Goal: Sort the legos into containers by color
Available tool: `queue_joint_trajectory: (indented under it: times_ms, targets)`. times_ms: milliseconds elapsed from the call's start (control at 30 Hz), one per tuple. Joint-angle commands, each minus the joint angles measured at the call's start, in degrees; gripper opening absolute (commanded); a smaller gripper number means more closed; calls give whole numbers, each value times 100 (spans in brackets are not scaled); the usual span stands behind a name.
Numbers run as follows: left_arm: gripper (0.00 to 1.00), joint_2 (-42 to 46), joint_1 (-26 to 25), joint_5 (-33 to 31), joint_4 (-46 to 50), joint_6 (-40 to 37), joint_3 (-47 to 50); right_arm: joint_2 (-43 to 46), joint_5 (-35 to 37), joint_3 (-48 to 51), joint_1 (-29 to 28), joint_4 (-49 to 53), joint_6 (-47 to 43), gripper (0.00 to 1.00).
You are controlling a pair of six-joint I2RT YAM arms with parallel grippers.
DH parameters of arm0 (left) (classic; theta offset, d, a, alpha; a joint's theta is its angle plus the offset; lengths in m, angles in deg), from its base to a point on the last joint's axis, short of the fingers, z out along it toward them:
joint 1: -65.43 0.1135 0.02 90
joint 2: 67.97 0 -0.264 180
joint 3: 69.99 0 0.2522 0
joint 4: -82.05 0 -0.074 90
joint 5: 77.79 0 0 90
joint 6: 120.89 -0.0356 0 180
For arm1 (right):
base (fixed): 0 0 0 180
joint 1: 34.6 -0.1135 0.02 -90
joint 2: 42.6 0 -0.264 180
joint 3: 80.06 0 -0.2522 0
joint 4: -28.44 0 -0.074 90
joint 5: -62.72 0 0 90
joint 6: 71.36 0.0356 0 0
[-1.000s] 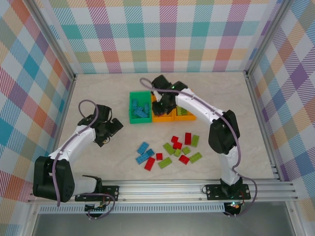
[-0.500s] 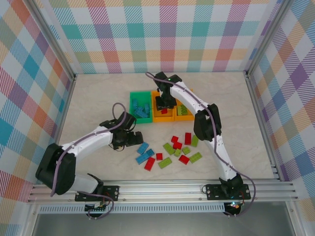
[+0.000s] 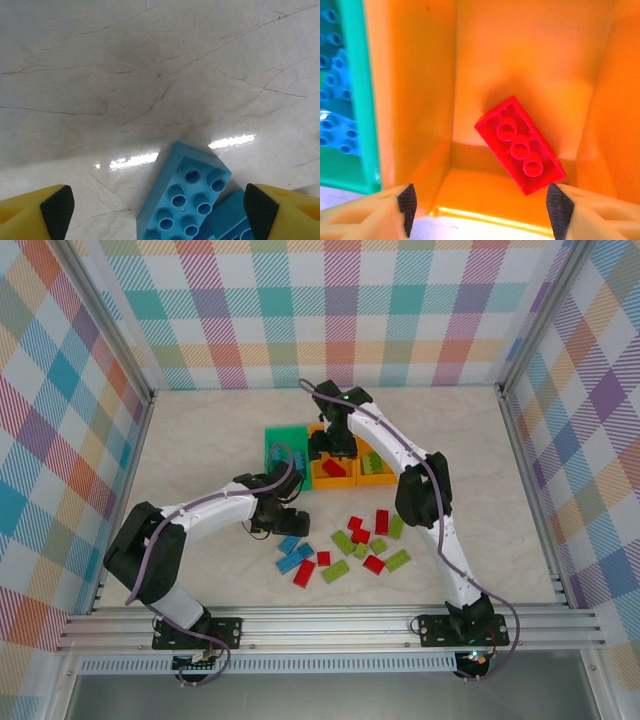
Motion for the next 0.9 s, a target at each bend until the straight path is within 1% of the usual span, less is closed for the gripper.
queue_joint_trajectory:
  times_ms: [0, 100, 267, 533, 700, 767, 867]
  targets:
    - [89, -41, -111, 126, 170, -226, -88, 681, -184, 71, 25, -77, 164, 75]
    - [88, -114, -173, 5, 229, -240, -97, 957, -72, 248, 41, -121, 202, 77]
    - [79, -262, -233, -4, 231, -225, -125, 1581, 102, 1041, 190, -439, 281, 79]
    - [76, -409, -367, -171, 278, -188, -145, 2436, 120, 2278, 572, -799, 407, 80]
    - [66, -492, -367, -231, 238, -86, -187, 2787, 181, 2775, 655, -903, 433, 81]
    - [65, -561, -363, -264, 269, -81, -246, 2877, 207, 2915, 666, -910, 434, 81]
    - [60, -657, -366, -314, 285, -60, -301, 3022, 233, 3115, 666, -940, 453, 81]
